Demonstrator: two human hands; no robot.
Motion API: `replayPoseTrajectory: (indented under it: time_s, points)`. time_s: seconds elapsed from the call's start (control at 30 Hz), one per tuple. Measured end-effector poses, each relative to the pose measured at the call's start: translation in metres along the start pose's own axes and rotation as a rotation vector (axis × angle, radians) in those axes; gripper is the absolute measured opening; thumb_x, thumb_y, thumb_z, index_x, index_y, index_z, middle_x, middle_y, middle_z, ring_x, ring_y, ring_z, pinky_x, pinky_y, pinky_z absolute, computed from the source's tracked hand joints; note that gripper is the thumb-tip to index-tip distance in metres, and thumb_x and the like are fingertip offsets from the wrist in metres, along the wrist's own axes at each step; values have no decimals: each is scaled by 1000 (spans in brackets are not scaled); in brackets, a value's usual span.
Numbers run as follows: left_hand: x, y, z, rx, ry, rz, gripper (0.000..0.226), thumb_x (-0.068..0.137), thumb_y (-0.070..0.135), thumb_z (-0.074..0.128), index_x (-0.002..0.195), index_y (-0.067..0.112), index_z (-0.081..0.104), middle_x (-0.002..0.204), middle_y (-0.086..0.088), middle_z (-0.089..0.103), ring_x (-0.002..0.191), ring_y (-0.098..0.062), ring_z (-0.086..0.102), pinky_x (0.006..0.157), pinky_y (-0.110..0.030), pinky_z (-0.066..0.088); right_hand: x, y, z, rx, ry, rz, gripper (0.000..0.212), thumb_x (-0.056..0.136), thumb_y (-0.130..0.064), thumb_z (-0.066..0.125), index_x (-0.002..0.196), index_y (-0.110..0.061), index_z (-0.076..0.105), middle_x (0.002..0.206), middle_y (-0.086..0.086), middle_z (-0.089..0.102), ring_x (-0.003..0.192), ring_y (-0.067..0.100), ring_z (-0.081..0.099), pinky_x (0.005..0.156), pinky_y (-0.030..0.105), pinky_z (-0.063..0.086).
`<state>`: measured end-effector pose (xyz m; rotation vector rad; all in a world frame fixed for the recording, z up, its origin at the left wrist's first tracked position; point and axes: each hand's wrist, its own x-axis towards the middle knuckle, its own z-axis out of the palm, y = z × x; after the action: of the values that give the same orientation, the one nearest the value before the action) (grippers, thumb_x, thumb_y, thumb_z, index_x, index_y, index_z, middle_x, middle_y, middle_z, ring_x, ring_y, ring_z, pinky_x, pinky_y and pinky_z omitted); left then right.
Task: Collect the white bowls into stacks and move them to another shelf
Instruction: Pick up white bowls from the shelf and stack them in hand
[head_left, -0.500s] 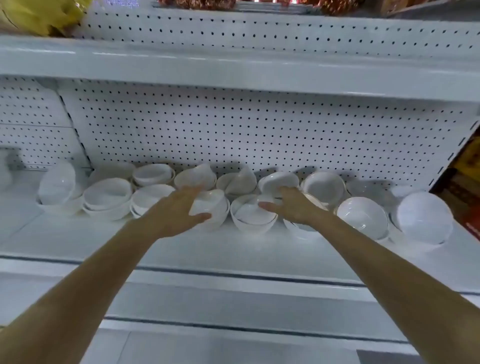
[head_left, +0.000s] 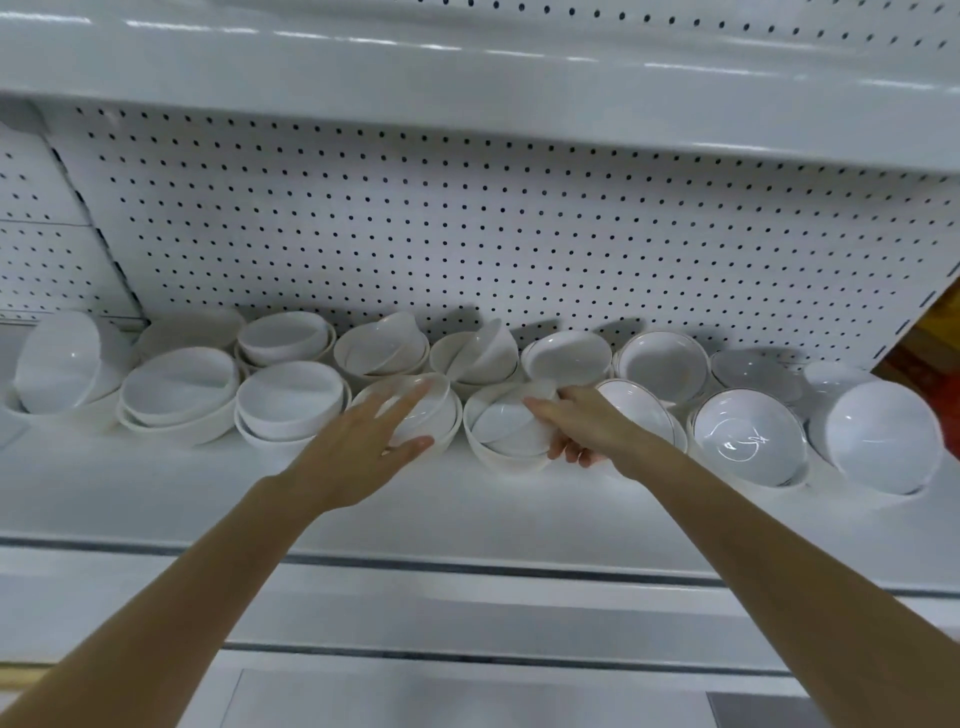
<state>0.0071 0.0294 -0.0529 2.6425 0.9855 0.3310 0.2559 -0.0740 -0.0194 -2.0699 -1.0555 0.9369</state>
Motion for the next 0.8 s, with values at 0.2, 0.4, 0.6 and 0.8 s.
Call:
replayPoseTrajectory:
  time_s: [0.2, 0.4, 0.6, 0.8]
  points:
    - [2, -7, 2, -17, 6, 31, 77, 81, 77, 13, 150, 43, 11, 157, 3, 22, 137, -24, 36, 107, -41, 39, -2, -5, 1, 142, -23, 85, 29, 90, -25, 56, 111, -6, 54, 65, 13, 63, 46, 15, 60, 43, 20, 45]
    - [4, -7, -5, -79, -20, 33, 77, 80, 77, 9, 150, 43, 11, 157, 2, 23, 142, -20, 28, 113, -36, 27, -6, -5, 5, 284, 5, 113, 11, 89, -2, 47, 89, -11, 55, 67, 13, 56, 52, 19, 58, 48, 23, 49]
    - [1, 3, -17, -239, 75, 39, 73, 87, 72, 19, 150, 35, 23, 152, 1, 34, 141, -18, 29, 115, -37, 26, -20, -14, -3, 445, 69, 66, 13, 92, -1, 45, 97, -9, 53, 61, 13, 54, 57, 23, 56, 48, 24, 48]
    - [-40, 32, -6, -628, 454, -80, 45, 97, 49, 36, 136, 27, 46, 126, 8, 49, 117, -5, 46, 95, -11, 36, -69, -17, 12, 593, 61, -26, 15, 94, -3, 45, 102, -9, 56, 67, 19, 56, 47, 16, 53, 48, 24, 46]
